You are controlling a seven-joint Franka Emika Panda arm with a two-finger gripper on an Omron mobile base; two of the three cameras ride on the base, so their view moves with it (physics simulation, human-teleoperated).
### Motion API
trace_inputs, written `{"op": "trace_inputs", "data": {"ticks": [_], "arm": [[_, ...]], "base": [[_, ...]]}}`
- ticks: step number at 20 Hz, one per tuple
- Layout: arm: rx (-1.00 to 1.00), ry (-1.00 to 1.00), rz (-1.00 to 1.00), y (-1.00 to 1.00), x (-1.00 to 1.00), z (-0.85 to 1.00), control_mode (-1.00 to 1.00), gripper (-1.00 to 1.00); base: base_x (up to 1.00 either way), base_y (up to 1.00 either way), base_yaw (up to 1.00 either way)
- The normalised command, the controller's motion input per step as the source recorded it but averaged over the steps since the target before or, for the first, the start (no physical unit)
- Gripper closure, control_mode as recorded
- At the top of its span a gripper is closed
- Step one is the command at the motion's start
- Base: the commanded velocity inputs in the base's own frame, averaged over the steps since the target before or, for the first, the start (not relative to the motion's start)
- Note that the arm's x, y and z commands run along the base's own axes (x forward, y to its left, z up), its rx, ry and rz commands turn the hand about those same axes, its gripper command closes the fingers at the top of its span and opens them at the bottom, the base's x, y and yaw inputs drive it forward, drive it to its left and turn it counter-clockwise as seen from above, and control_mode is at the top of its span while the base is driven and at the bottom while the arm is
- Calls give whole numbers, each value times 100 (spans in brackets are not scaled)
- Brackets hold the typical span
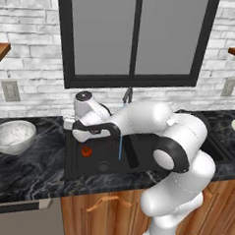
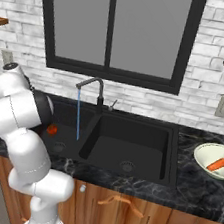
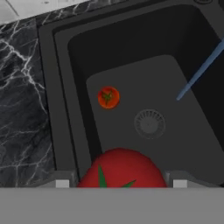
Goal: Pick the tomatos from the sink and place them in one bowl. Place the carrot in the other bowl. Then turn off the sink faucet.
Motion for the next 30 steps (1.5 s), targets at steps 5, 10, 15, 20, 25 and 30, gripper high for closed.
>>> {"op": "trace_inputs", "data": {"ticks": [5, 10, 15, 20, 25, 30], "arm": [[1, 0, 5, 66, 0, 18, -100, 100], [2, 0, 13, 71, 10, 14, -100, 100], [1, 0, 10, 57, 1, 21, -100, 100], [1, 0, 5, 37, 0, 29, -100, 100], [0, 0, 0, 26, 0, 7, -100, 100], [0, 0, 0, 31, 1, -3, -100, 100]], "base": [[0, 0, 0], [0, 0, 0], [0, 0, 0], [0, 0, 0], [0, 0, 0], [0, 0, 0]]}}
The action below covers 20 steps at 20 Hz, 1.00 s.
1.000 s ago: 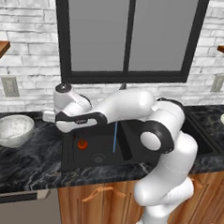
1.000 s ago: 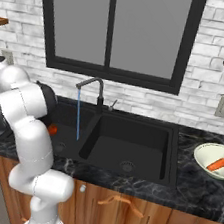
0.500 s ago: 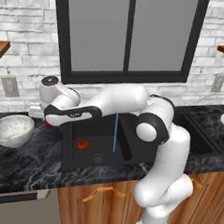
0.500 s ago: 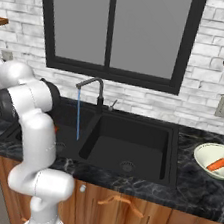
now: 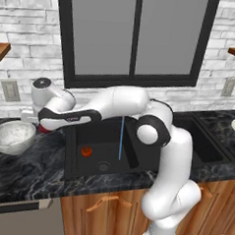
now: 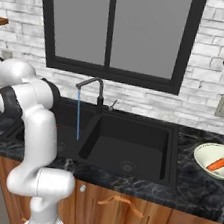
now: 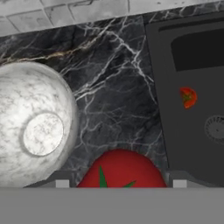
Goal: Pick the tomatos from the sink and place them in one bowl. Place the carrot in the other bowl. Then turn off the sink faucet.
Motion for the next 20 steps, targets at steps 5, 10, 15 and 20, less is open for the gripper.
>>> {"op": "trace_inputs", "data": {"ticks": [5, 10, 15, 20], "arm": [[0, 0, 0, 17, 0, 0, -100, 100], [0, 0, 0, 20, 0, 0, -100, 100], [0, 0, 0, 24, 2, 0, -100, 100], [0, 0, 0, 27, 8, -4, -100, 100]], "base": [[0, 0, 0], [0, 0, 0], [0, 0, 0], [0, 0, 0]]}}
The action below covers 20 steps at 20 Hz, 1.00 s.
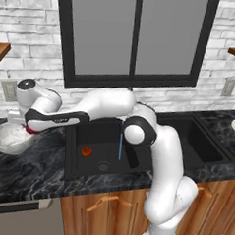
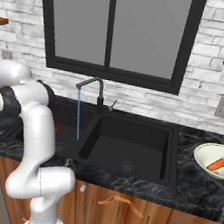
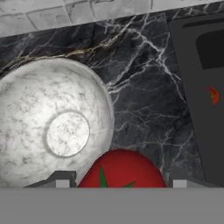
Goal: Pick the tomatos from the sink and place them in one bowl. Place the carrot in the other bowl. Then turn off the sink faucet.
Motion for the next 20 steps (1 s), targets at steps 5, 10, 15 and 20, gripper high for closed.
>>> {"op": "trace_inputs", "data": {"ticks": [5, 10, 15, 20], "arm": [[0, 0, 0, 28, 20, -10, -100, 100], [0, 0, 0, 24, 21, -7, -100, 100], [0, 0, 0, 15, 8, -4, -100, 100], [0, 0, 0, 9, 0, -12, -100, 100]], "base": [[0, 0, 0], [0, 0, 0], [0, 0, 0], [0, 0, 0]]}}
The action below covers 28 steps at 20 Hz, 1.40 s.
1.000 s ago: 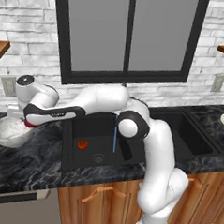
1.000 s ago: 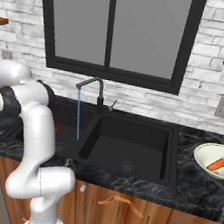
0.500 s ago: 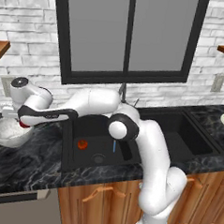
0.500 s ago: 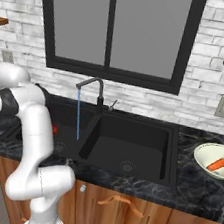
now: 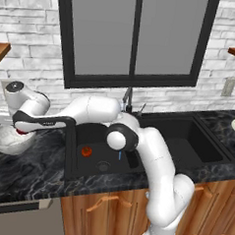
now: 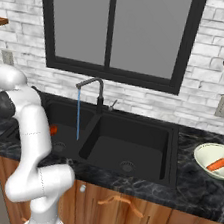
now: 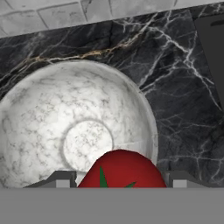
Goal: Pick the tomatos from the sink and place them in one bowl. Place the carrot in the other bowl. Then turn off the sink faucet.
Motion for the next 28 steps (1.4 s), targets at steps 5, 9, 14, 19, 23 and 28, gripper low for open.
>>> {"op": "trace_inputs", "data": {"ticks": [5, 9, 14, 19, 23, 28], "arm": [[0, 0, 0, 3, 0, -27, -100, 100], [0, 0, 0, 0, 0, -20, -100, 100], [0, 0, 0, 0, 0, -13, -100, 100], [0, 0, 0, 1, 0, -8, -100, -100], [0, 0, 0, 0, 0, 0, -100, -100], [0, 0, 0, -1, 0, 7, -100, -100]], "base": [[0, 0, 0], [0, 0, 0], [0, 0, 0], [0, 0, 0], [0, 0, 0], [0, 0, 0]]}}
